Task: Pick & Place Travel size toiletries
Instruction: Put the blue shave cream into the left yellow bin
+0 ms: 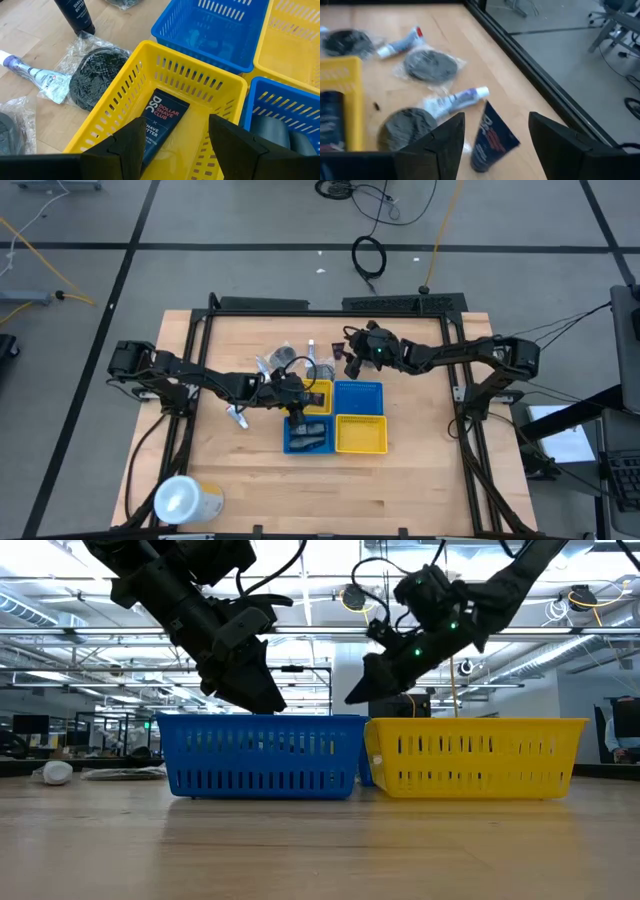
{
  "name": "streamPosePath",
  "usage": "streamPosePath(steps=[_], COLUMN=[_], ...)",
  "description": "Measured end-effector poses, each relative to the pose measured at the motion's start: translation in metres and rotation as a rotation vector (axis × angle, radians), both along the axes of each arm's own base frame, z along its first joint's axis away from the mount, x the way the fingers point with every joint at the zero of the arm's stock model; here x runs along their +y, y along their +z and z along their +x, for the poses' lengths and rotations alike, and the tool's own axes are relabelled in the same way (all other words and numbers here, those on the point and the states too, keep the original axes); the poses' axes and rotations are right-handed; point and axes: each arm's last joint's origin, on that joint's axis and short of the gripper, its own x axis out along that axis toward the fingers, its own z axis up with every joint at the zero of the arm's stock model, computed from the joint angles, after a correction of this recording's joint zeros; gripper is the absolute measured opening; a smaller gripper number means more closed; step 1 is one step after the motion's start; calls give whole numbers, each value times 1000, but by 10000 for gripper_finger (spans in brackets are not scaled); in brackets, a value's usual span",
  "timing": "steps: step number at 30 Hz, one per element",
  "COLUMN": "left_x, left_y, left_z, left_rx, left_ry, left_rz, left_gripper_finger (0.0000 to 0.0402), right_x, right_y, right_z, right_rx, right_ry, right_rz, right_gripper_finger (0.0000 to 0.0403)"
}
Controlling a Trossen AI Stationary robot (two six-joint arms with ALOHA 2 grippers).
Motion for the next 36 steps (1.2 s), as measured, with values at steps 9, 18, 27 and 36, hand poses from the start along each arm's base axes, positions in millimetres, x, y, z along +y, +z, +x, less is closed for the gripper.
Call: streamPosePath(steps=[9,18,27,36], left_x=[0,0,0,0], left_y=[0,0,1,1], left_z=[0,0,0,0], left_rx=[-6,-7,-7,-7], left_ry=[0,0,0,1], left_rz=[0,-1,-1,-1], left_gripper_finger=[214,214,214,214], right_x=[-11,-14,-14,-14], right_y=[-17,-23,-26,-26], right_z=[4,7,5,5], right_rx=[19,13,36,39], right_ry=[42,48,66,59], right_rz=[6,8,28,35], right_gripper_finger=[205,190,156,76])
